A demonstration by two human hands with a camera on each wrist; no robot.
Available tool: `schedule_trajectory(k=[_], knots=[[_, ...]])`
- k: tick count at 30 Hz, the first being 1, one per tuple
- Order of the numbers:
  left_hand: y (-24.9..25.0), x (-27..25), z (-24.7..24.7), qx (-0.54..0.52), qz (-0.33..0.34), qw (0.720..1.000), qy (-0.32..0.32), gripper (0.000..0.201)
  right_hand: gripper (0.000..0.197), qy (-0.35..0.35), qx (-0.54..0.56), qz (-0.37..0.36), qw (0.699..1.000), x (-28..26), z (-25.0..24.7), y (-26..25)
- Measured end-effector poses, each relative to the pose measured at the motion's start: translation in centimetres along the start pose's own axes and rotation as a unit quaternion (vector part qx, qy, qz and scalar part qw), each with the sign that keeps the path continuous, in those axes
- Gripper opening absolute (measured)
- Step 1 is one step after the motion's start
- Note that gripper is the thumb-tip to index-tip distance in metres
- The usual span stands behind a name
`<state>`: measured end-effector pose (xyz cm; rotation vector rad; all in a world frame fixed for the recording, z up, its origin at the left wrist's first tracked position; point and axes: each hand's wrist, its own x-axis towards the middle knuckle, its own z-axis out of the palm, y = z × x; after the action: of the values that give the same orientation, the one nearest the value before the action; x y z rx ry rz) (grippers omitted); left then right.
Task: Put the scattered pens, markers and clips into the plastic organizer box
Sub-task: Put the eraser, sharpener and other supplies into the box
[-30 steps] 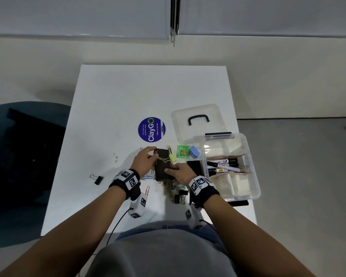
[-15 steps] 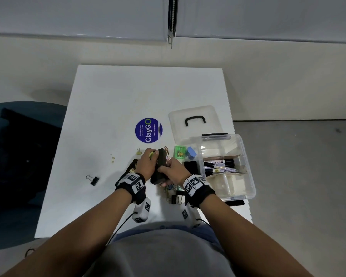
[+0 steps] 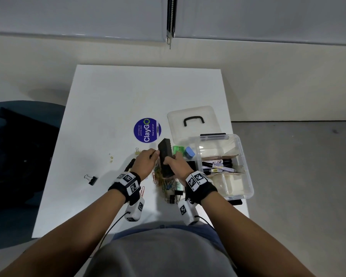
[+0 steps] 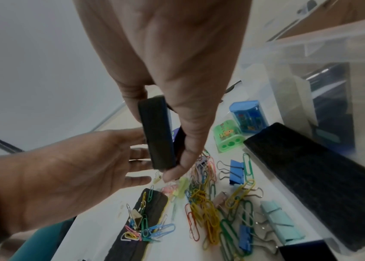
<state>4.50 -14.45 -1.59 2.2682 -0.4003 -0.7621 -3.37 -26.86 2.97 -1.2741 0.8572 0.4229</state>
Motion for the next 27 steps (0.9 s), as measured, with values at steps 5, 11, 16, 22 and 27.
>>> schedule_trajectory(k=[5, 11, 16, 22, 27], knots=[[0.2, -0.2, 0.2, -0.056, 0.000, 0.998, -0.002, 0.030, 0.044, 0.026, -0.078, -0.065, 0.995, -0.6, -0.5, -1.0], [0.9, 0.0, 3.2, 0.059, 0.074, 0.991, -0.093, 0.019, 0.041, 0.026, -0.295, -0.223, 0.929, -4.2, -8.4, -5.0], [2.7, 0.2, 7.4, 0.295, 0.236, 0.913, -0.154, 0.062, 0.048, 0.124, -0.561, -0.214, 0.790, -5.2, -17.3, -7.2], [4.5, 0.8, 8.9, 0.465, 0.295, 0.823, -0.142, 0.064, 0.047, 0.086, -0.618, -0.220, 0.750, -4.4, -19.4, -7.1], [4.7, 1.7, 9.2, 0.512, 0.296, 0.795, -0.134, 0.051, 0.041, 0.026, -0.631, -0.200, 0.749, -4.0, -20.6, -7.1]])
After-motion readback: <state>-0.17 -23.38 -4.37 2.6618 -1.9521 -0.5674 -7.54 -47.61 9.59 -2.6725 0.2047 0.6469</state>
